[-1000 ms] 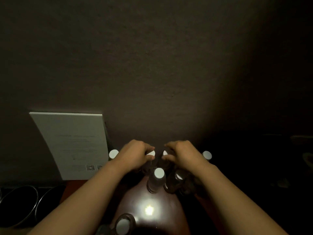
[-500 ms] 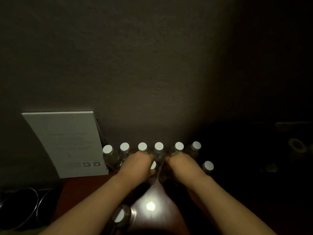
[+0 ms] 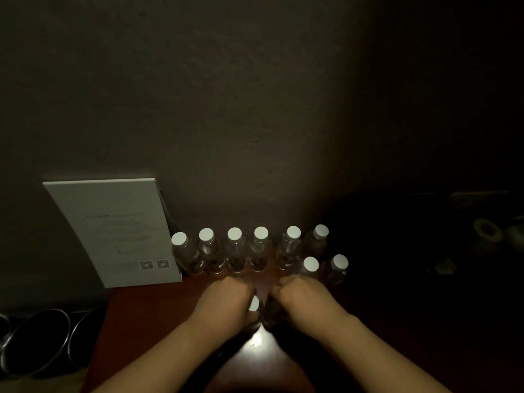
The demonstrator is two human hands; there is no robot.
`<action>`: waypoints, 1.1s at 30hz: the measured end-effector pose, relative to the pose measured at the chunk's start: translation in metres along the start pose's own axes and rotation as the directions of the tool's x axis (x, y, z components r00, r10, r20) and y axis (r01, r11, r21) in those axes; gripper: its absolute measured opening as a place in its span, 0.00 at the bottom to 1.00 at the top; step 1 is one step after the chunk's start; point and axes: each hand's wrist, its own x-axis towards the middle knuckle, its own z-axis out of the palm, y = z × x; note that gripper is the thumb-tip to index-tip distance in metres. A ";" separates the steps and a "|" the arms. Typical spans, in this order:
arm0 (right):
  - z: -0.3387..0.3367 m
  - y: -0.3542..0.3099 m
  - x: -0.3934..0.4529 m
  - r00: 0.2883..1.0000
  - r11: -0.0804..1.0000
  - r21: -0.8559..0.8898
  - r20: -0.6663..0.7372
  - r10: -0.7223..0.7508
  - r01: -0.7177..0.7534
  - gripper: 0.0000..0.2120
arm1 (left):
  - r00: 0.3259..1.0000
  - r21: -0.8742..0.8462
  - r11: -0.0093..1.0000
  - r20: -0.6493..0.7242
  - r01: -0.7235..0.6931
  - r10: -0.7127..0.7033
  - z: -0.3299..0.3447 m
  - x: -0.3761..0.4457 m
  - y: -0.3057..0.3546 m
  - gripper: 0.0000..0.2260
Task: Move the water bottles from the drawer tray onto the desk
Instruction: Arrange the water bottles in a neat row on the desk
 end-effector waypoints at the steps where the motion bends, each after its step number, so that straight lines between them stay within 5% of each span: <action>1: 0.000 0.001 -0.001 1.000 1.000 -0.023 -0.011 -0.012 0.011 0.14 | 1.000 -0.001 1.000 0.001 -0.008 0.008 -0.002 0.000 0.000 0.12; 6: -0.016 0.015 0.002 1.000 1.000 0.004 0.015 -0.008 0.008 0.23 | 0.994 -0.098 0.989 -0.044 -0.109 0.105 -0.009 0.012 -0.012 0.24; 11: -0.046 0.051 0.032 0.953 0.974 0.097 -0.210 0.221 -0.204 0.13 | 0.956 -0.100 0.993 -0.292 -0.066 0.034 -0.026 0.055 -0.027 0.12; 13: -0.054 0.061 0.049 0.907 0.942 0.136 -0.258 0.332 -0.306 0.15 | 0.939 -0.132 0.989 -0.342 -0.072 0.023 -0.031 0.075 -0.033 0.15; 23: -0.044 0.074 0.094 0.876 0.853 0.249 -0.030 0.481 -0.459 0.11 | 0.986 -0.085 0.995 -0.163 -0.055 0.040 -0.035 0.116 -0.039 0.18; 33: -0.046 0.067 0.084 0.922 0.908 0.231 -0.087 0.378 -0.351 0.15 | 0.991 -0.141 0.990 -0.134 -0.006 -0.013 -0.037 0.118 -0.038 0.18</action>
